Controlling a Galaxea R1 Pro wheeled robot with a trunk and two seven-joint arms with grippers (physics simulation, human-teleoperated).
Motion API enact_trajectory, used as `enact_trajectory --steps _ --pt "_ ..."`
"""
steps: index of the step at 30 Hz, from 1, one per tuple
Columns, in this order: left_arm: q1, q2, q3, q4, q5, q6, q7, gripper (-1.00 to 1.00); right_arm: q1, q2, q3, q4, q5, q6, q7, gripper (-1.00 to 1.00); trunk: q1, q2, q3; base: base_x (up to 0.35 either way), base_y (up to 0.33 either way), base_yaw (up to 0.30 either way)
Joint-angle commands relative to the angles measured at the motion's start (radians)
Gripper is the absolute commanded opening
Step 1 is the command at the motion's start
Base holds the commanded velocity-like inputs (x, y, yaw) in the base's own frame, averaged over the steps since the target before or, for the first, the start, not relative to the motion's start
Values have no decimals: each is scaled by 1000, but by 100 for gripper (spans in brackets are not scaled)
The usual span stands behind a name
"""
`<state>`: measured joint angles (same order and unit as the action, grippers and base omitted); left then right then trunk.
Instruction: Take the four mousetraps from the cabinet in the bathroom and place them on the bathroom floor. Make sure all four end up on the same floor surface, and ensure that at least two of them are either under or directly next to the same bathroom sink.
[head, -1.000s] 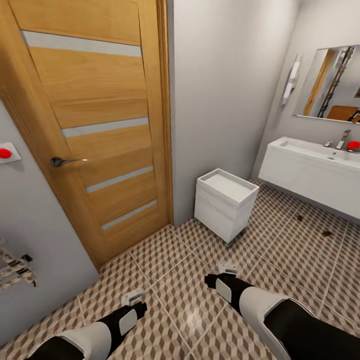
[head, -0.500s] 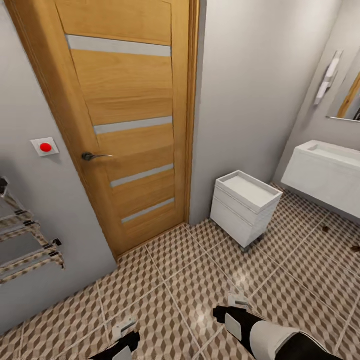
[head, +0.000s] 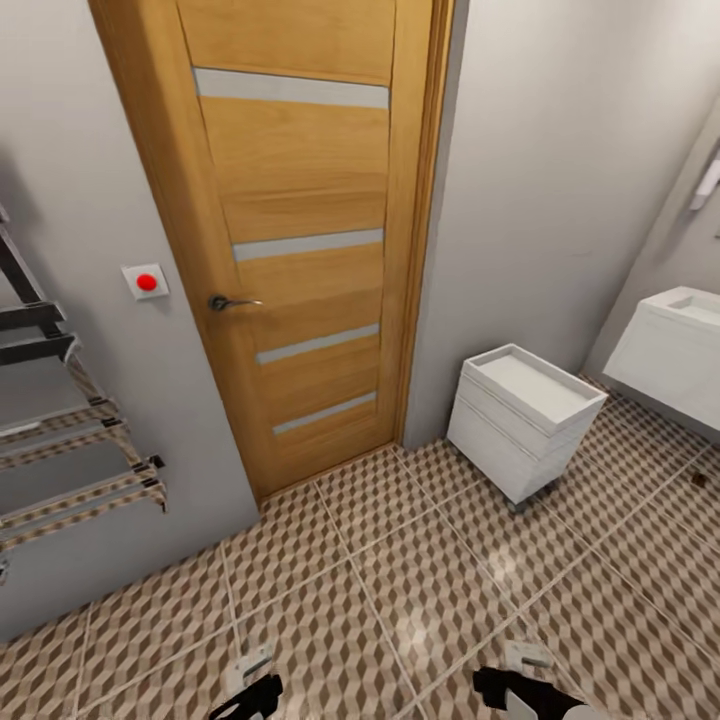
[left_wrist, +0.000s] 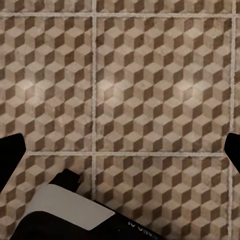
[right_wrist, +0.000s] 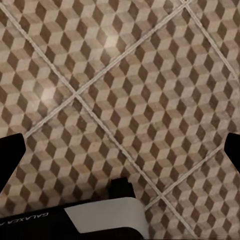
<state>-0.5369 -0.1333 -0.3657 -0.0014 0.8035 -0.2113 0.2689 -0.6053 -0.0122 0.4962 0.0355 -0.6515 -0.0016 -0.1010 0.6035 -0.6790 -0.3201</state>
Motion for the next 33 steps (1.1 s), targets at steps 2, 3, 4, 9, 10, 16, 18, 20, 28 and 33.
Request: enact_trajectory --steps 2,3,4,9,10,16,18,20,28,33 --pt "3 -3 -9 0 6 -5 4 100 17 -10 9 1 -7 -10 21 100 0 -1 -2 -205 -9 55" --pt "4 -5 -9 0 6 -6 4 100 23 -14 9 1 -7 -13 29 100 0 -1 -2 -240 -7 39" --pt "5 -7 -9 0 6 -6 4 100 28 -17 9 1 -7 -15 34 100 0 -1 -2 -257 -5 31" --pt "8 -17 -9 0 6 -9 4 100 41 -34 9 1 -7 -21 51 100 0 -1 -2 -288 -3 20" --pt "8 -19 -9 0 6 -9 4 100 44 -38 9 1 -7 -21 54 100 0 -1 -2 -303 -2 29" --pt "9 -24 -8 0 6 -13 4 100 65 -58 9 1 -7 -25 68 100 0 -1 -5 -301 -1 98" --pt "9 -24 -8 0 7 -15 5 100 73 -61 8 1 -7 -26 70 100 0 -1 -6 -187 0 162" --pt "9 -24 -7 0 7 -19 5 100 83 -64 8 1 -7 -29 71 100 0 -1 -8 -119 0 179" --pt "9 -22 -7 0 8 -39 7 100 104 -68 8 1 -7 -34 73 100 0 -1 -16 -46 0 205" --pt "9 -20 -7 0 9 -44 8 100 108 -68 8 1 -7 -34 72 100 0 -1 -21 -12 0 224"
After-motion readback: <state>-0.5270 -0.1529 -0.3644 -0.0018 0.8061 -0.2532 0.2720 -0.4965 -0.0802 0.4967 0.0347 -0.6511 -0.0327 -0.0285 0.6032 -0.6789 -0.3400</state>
